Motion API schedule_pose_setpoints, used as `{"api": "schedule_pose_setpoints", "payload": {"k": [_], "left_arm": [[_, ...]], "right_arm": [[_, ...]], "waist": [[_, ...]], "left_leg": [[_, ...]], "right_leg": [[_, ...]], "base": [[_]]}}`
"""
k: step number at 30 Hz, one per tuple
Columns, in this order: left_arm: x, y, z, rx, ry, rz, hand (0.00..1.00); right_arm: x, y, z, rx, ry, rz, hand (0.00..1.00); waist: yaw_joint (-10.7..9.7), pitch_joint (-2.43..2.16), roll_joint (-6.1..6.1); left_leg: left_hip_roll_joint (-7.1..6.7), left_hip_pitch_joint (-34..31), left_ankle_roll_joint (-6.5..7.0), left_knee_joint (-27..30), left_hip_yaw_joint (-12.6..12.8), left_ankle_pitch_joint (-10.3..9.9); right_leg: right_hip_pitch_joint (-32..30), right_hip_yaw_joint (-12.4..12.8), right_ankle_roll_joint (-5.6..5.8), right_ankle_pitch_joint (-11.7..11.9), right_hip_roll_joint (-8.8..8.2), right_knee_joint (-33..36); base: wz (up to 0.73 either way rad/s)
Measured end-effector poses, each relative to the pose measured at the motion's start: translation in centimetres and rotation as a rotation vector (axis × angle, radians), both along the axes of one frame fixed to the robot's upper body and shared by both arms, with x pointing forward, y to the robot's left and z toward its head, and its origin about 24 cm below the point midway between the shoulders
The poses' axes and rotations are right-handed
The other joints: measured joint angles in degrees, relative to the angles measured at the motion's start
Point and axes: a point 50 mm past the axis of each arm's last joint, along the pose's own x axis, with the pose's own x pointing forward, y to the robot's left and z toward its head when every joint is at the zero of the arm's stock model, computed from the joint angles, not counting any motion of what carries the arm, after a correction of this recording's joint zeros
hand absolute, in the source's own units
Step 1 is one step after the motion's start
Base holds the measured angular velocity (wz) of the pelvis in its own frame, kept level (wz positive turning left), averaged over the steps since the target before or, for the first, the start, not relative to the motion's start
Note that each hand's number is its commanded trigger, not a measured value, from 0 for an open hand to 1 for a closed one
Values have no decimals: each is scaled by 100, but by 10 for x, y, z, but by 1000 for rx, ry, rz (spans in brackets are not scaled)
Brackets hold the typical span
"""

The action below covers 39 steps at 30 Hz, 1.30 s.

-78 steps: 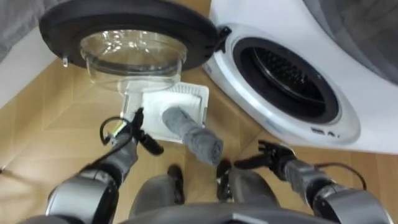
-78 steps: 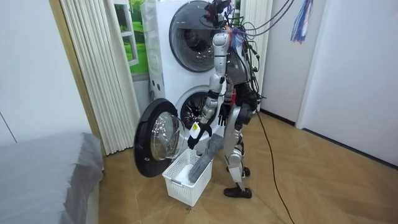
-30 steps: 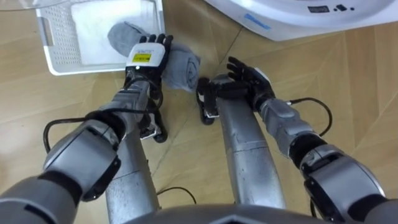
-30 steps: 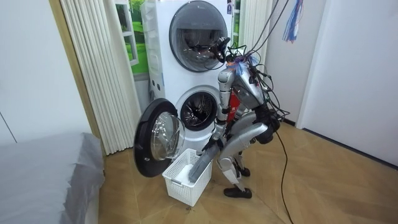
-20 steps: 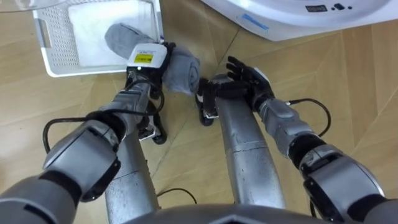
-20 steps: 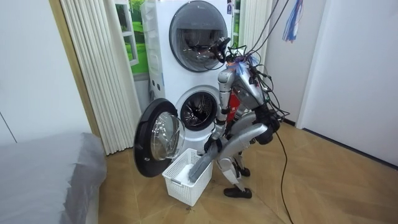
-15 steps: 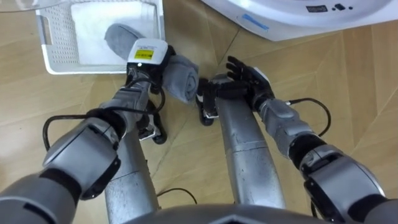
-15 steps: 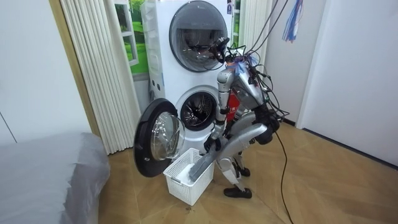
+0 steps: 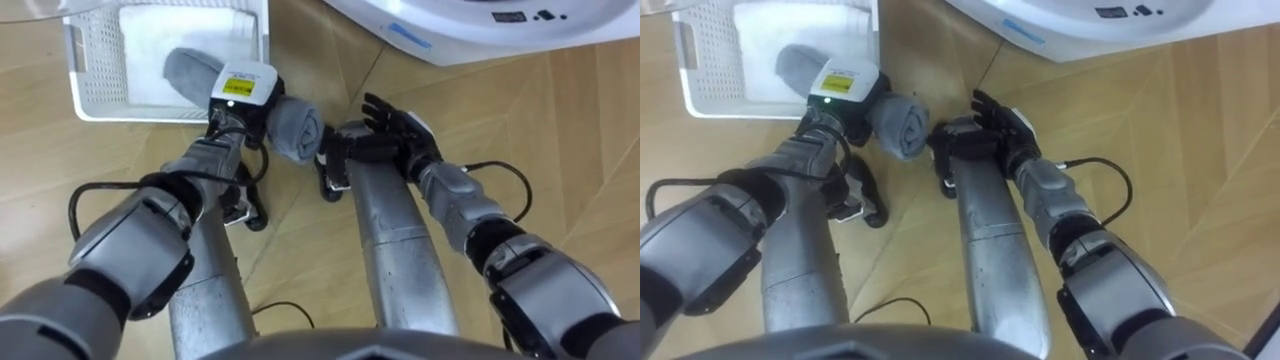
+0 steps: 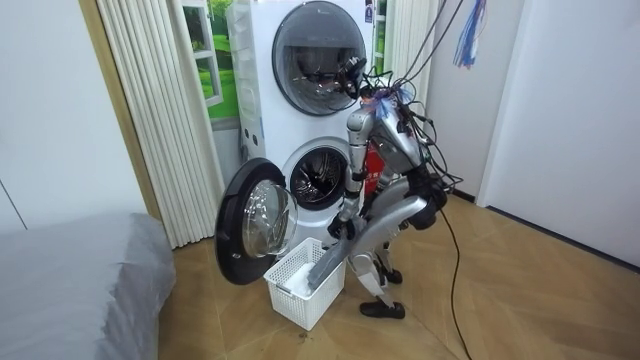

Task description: Put towel into washing machine

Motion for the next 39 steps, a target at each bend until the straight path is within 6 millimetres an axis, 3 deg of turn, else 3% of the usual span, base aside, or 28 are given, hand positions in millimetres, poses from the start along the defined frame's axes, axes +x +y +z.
{"api": "schedule_pose_setpoints", "payload": {"k": [4,5,8,13,16,18,24,29,31,35,39], "left_arm": [[-10,6,-9,-1,33,-1,100],[-12,9,-11,1,42,2,100],[-16,14,-15,2,58,9,100],[-14,16,-13,0,46,15,100],[-11,19,-8,-39,9,47,100],[-6,20,-2,-102,-34,97,100],[-1,17,11,-388,-99,240,100],[-7,9,10,-701,1,365,100],[-9,0,9,-837,74,384,100],[-36,-4,-19,-1126,366,501,100],[-59,-10,-39,-1357,618,566,100]], "right_arm": [[-10,-3,-9,-41,41,31,0],[-12,-3,-12,-55,54,42,0],[-20,-8,-19,-104,101,53,0],[-27,-20,-25,-200,145,91,0],[-27,-25,-25,-250,149,121,0],[-26,-28,-24,-270,146,134,0],[-30,-24,-26,-297,135,210,0],[-33,-17,-26,-319,124,322,0],[-36,-17,-27,-319,121,336,0],[-54,-12,-38,-286,169,362,0],[-64,-8,-43,-264,200,365,0]], "waist": [[12,-4,4],[23,-3,6],[81,-7,16],[416,-10,70],[539,-11,119],[568,-3,169],[680,-4,193],[761,-12,183],[812,-42,132],[817,-235,43],[928,-331,-39]], "left_leg": [[-13,439,-24,-463,13,110],[-86,596,-45,-671,3,176],[-136,1059,-61,-1165,3,328],[-210,1762,-97,-1713,0,434],[-247,2086,-123,-1952,-20,496],[-340,2323,-130,-2205,-65,603],[-504,2955,-155,-2754,-88,826],[-577,3072,-186,-2839,-170,915],[-635,3086,-170,-2903,-176,1002],[-662,3313,-157,-3052,-211,1075],[-671,3527,-129,-3190,-217,1090]], "right_leg": [[466,-40,25,76,-2,-452],[639,-80,27,124,-17,-652],[1142,-180,41,187,-69,-1112],[1858,-264,57,197,-145,-1568],[2210,-482,57,200,-256,-1753],[2468,-697,35,212,-390,-1921],[3082,-831,14,231,-533,-2197],[3210,-872,7,231,-572,-2254],[3223,-900,-10,240,-632,-2299],[3495,-963,8,287,-633,-2504],[3730,-968,54,353,-613,-2651]], "base": [[5],[15],[19],[13],[17],[28],[19],[10],[19],[4],[0]]}}
